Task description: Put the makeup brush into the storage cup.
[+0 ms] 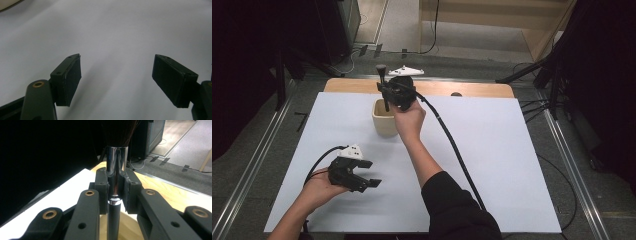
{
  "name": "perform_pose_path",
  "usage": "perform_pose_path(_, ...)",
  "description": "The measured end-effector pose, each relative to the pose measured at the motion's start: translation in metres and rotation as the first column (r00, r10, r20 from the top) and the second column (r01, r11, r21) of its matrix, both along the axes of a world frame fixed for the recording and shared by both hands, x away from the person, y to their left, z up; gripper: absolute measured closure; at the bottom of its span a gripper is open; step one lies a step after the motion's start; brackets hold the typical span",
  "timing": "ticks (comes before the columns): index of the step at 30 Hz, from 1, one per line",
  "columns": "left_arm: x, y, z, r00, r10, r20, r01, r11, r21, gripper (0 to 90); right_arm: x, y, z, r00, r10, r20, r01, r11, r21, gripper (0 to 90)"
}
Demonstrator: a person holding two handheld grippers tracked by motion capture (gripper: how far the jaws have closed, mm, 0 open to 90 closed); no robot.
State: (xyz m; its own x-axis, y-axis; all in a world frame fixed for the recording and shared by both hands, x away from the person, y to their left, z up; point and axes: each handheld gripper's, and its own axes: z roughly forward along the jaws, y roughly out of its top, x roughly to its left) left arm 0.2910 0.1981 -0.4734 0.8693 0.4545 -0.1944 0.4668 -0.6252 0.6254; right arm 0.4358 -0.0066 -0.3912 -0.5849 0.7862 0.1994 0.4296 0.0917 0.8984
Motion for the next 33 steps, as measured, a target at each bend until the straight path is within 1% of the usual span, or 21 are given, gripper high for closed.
perform_pose_path(2,0.000,0.000,0.000,1.0000,0.000,0.001,0.000,1.0000,0.000,24.3,0.000,-0.001,-0.004,1.0000,0.000,-0.005,0.000,1.000,0.012,78.2)
perform_pose_path(4,0.000,0.000,0.000,1.0000,0.002,-0.001,-0.002,1.0000,-0.002,24.3,-0.001,-0.002,-0.009,1.0000,-0.001,-0.004,0.001,1.000,0.005,78.2)
perform_pose_path(7,0.000,0.000,0.000,1.0000,-0.001,0.001,0.001,1.0000,-0.001,24.3,-0.002,-0.002,-0.014,0.9999,-0.001,-0.010,0.001,1.000,0.010,78.2)
perform_pose_path(9,0.000,0.000,0.000,1.0000,-0.003,0.000,0.003,1.0000,0.001,24.3,-0.002,-0.001,-0.017,0.9999,0.001,-0.014,-0.001,1.000,0.002,78.2)
perform_pose_path(18,0.000,0.000,0.000,1.0000,-0.007,0.001,0.007,1.0000,0.003,24.3,-0.003,0.001,-0.024,0.9997,0.011,-0.024,-0.011,1.000,-0.009,78.1)
perform_pose_path(25,0.000,-0.001,0.000,1.0000,-0.009,-0.001,0.009,1.0000,0.004,24.3,-0.003,0.001,-0.030,0.9994,0.008,-0.033,-0.009,1.000,-0.021,78.0)
perform_pose_path(29,0.000,-0.001,0.000,1.0000,-0.009,-0.001,0.009,0.9999,0.007,24.3,-0.003,0.001,-0.032,0.9991,0.006,-0.041,-0.007,1.000,-0.023,78.0)
perform_pose_path(33,0.000,-0.001,-0.001,1.0000,-0.009,0.000,0.009,0.9999,0.007,24.3,-0.004,0.000,-0.032,0.9994,0.002,-0.035,-0.003,1.000,-0.026,78.0)
